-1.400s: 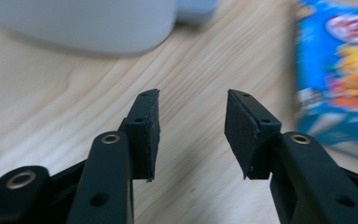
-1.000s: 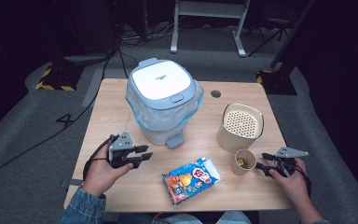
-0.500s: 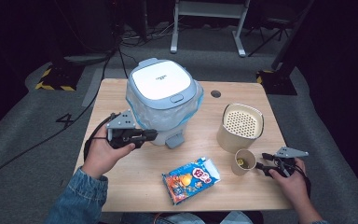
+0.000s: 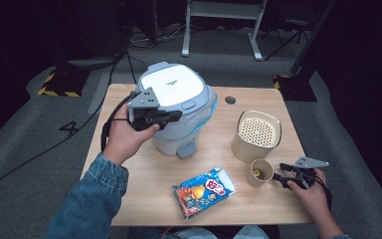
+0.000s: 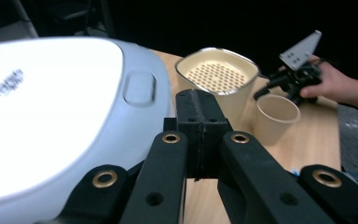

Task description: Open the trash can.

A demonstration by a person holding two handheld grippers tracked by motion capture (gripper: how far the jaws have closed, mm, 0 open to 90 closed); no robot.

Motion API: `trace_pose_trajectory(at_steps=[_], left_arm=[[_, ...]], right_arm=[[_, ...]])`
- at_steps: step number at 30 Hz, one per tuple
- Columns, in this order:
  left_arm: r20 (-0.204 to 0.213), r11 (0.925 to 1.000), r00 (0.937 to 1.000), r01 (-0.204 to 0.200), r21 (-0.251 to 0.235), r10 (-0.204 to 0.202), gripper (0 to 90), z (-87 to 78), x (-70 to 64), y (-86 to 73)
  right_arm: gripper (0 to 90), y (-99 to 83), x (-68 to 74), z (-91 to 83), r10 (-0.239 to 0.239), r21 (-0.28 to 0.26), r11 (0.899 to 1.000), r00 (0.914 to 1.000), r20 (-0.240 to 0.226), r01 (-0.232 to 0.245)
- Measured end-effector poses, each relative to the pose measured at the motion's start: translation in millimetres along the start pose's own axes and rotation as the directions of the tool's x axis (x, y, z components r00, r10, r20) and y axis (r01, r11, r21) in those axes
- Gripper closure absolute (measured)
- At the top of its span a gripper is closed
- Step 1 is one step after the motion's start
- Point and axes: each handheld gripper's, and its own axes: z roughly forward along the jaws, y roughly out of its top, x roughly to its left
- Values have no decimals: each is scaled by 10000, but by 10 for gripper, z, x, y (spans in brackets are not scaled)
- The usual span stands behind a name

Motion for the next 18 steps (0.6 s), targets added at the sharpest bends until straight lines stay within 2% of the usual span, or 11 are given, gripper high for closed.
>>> trace_pose_trajectory(at_steps=[2,6,11,12,14,15,18], left_arm=[[-26,10000,10000,24,-14,-24,900,26,12,28],[-160,10000,9999,12,65,-11,900,183,68,114],[-265,9997,9995,193,142,-190,900,297,102,132],[-470,9995,9987,193,248,-181,900,336,125,134],[-520,9993,9984,230,281,-215,900,352,133,133],[-733,9988,9971,252,428,-220,900,372,147,132],[-836,9984,9961,336,464,-297,900,381,151,132]], right_arm=[[408,0,0,0,-1,-1,10000,10000,0,1],[407,0,0,0,-1,-1,10000,10000,-1,1],[408,0,0,0,1,-3,10000,10000,0,-1],[408,0,0,0,0,-1,10000,10000,-1,0],[408,0,0,0,7,-2,10000,10000,-6,-7],[407,0,-1,0,9,-5,10000,10000,-7,-9],[407,0,0,0,8,-2,10000,10000,-6,-8]])
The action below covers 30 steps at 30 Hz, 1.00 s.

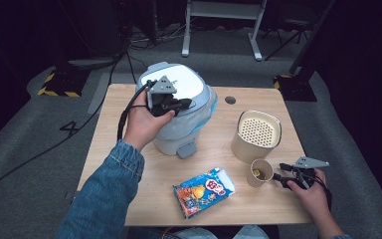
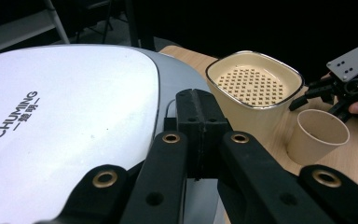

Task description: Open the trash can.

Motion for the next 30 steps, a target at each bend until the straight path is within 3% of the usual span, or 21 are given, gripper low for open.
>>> trace_pose_trajectory(at_steps=[4,6,8,14,18,20,23,24,25,30], left_arm=[[-100,9998,9998,151,140,-150,900,0,2,17],[-376,9997,9993,-24,230,33,900,1,-7,32],[-374,9993,9992,-104,368,118,900,2,-8,44],[20,9991,10000,-41,417,40,900,11,-10,29],[-41,9989,9999,-113,455,115,900,15,-22,29],[79,9994,9999,126,312,-128,900,16,-12,14],[487,9996,9987,149,251,-161,900,7,-14,-5],[486,9999,9987,170,4,-170,852,3,-20,-16],[410,9993,9989,258,-262,-247,747,-3,-30,-30],[915,9982,9957,-99,-587,152,645,-130,-101,-108]], right_arm=[[408,0,0,0,-3,1,10000,10000,5,3],[407,0,1,0,2,1,10000,10000,2,-2],[407,0,0,0,-9,1,10000,10000,7,9],[407,0,0,0,-10,4,10000,10000,9,10],[407,0,0,0,-6,5,10000,10000,9,6],[407,0,0,0,-5,5,10000,10000,8,5],[407,0,0,0,-1,5,10000,10000,5,1],[407,0,0,0,2,5,10000,10000,5,-2],[406,1,0,0,1,6,10000,10000,5,-1],[349,7,3,7,10,56,10000,10000,80,-11]])
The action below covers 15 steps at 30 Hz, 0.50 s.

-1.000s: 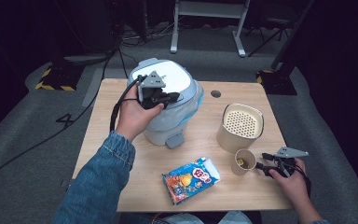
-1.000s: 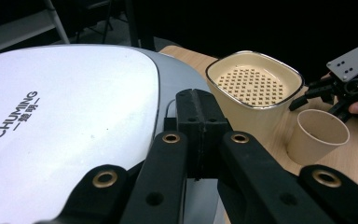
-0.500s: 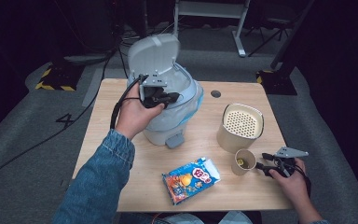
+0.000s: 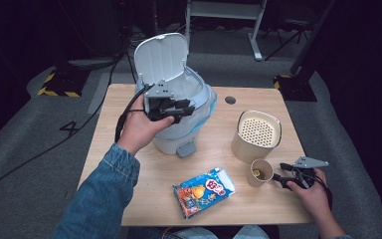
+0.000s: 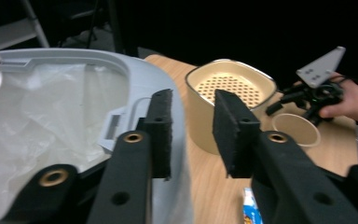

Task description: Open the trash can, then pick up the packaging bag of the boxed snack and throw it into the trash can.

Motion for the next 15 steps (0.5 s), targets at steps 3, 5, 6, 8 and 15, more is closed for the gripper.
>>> trace_pose_trajectory(at_steps=[3,5,6,8,15], left_arm=[[266,10000,9996,6,-37,-5,590,-97,-85,-56],[367,9999,9993,-102,-9,103,568,-160,-142,-97],[380,9999,9992,-150,41,148,555,-189,-168,-120],[333,9995,9992,-242,203,235,541,-240,-212,-174],[-154,9948,9988,-439,924,455,501,-360,-286,-459]], right_arm=[[364,-4,-5,-7,-63,-43,10000,9998,198,64],[389,-1,-8,-21,-113,-76,9999,9995,283,115],[401,0,-9,-30,19,-109,9999,9996,295,-16],[411,0,-14,-59,151,-214,9997,9997,195,-146],[433,15,4,-226,246,-82,9997,9996,146,-244]])
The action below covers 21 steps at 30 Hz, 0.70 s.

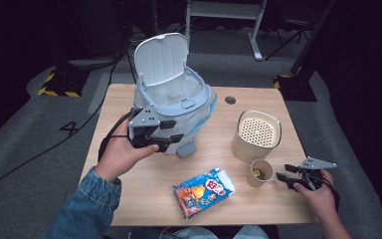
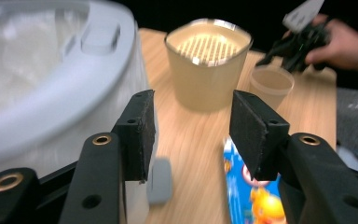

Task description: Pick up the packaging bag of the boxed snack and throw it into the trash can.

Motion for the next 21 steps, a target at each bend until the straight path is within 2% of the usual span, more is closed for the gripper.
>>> trace_pose_trajectory(at_steps=[4,12,16,18,21], left_arm=[[-252,9998,9997,53,205,-48,481,-40,-35,-215],[-409,9938,9938,1044,369,-1029,473,50,-110,-826],[-767,9893,9899,1253,752,-1195,473,119,-118,-1093],[-948,9867,9891,1224,1069,-1124,472,151,-119,-1210],[-895,9785,9877,1406,1510,-1281,470,215,-105,-1385]], right_arm=[[443,41,5,-83,-25,-200,9998,10000,-96,23],[474,106,9,-147,-47,-163,9999,9993,-374,41],[476,137,5,-195,-22,-243,9997,9990,-449,11],[476,163,16,-229,-70,-354,9994,9987,-502,53],[477,205,31,-285,-173,-461,9988,9984,-548,147]])
